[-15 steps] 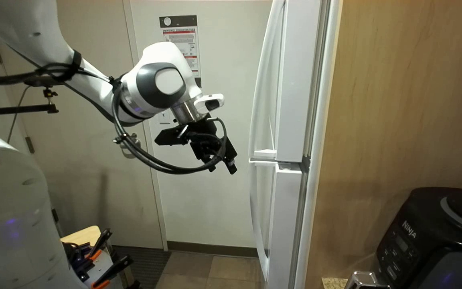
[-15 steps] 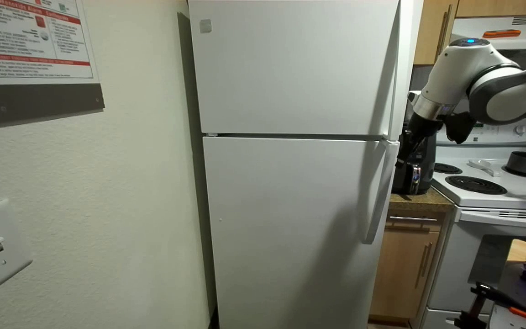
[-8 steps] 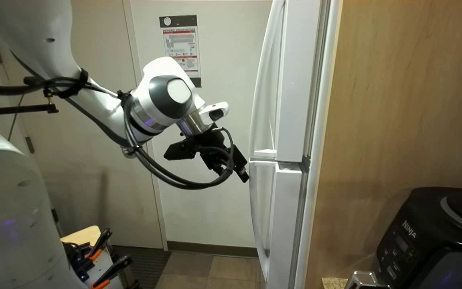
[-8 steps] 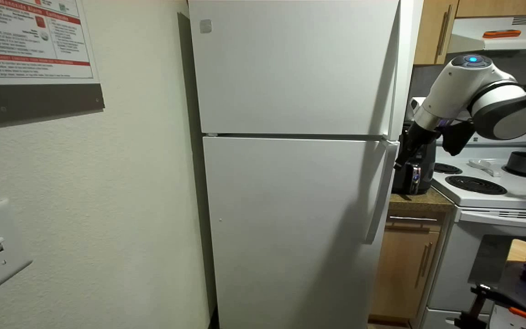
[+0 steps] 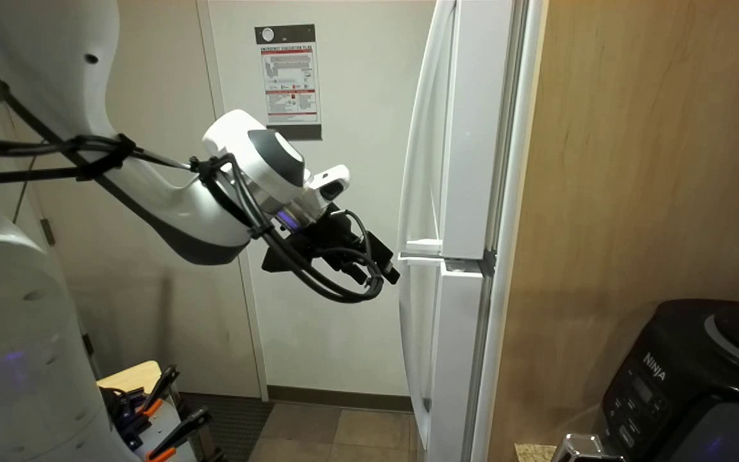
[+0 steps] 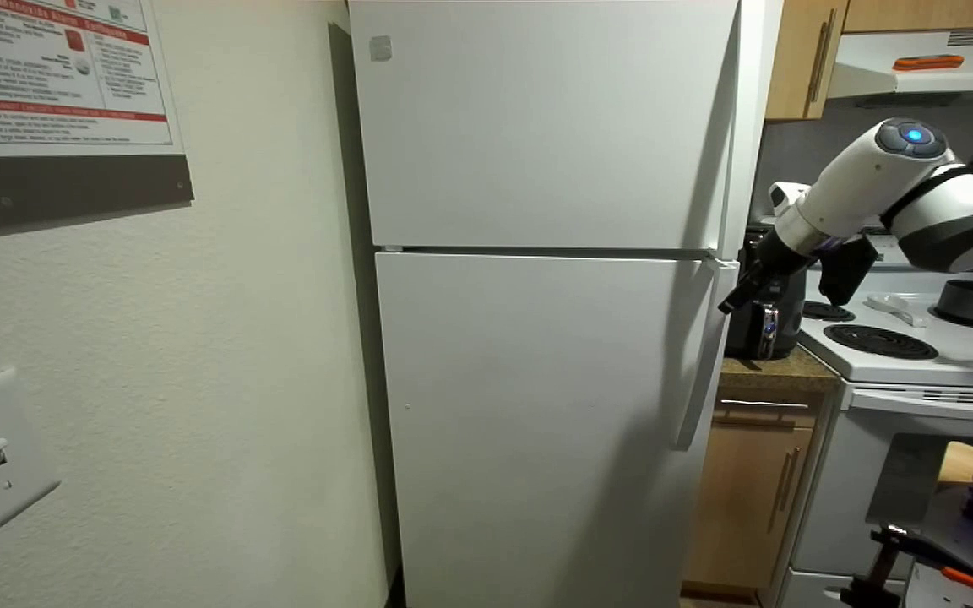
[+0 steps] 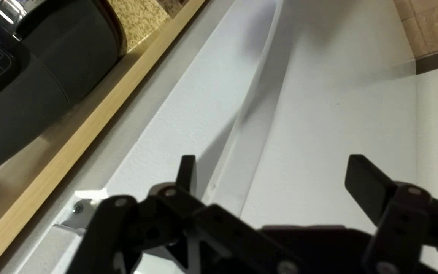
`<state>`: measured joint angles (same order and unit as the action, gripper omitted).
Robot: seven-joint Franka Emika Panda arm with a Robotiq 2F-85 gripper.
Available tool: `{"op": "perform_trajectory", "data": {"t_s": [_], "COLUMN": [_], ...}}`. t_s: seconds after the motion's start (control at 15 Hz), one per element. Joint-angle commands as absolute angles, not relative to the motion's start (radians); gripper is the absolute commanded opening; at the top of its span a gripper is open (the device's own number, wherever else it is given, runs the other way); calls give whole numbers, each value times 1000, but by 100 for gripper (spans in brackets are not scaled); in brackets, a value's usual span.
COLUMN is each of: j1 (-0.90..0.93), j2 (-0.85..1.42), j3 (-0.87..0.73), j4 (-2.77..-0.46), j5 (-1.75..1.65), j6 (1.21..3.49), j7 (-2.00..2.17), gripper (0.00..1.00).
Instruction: Open the fridge
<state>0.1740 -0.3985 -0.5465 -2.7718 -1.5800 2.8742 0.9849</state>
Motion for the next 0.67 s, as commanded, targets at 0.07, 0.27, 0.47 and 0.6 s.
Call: {"op": "perform_trajectory", "data": {"t_s": [0.07, 0.27, 0.47, 0.6], "j1": [167, 178, 199, 219], "j2": [-374, -346, -318, -302], "j3": [-567, -602, -636, -651], "j4": [-2773, -2759, -2730, -2708], "j5": [-1782, -1852, -1933, -1991], "j6": [2891, 2870, 2864, 2860], "j7": [1173, 1256, 1354, 1426], "gripper": [100, 100, 100, 100]}}
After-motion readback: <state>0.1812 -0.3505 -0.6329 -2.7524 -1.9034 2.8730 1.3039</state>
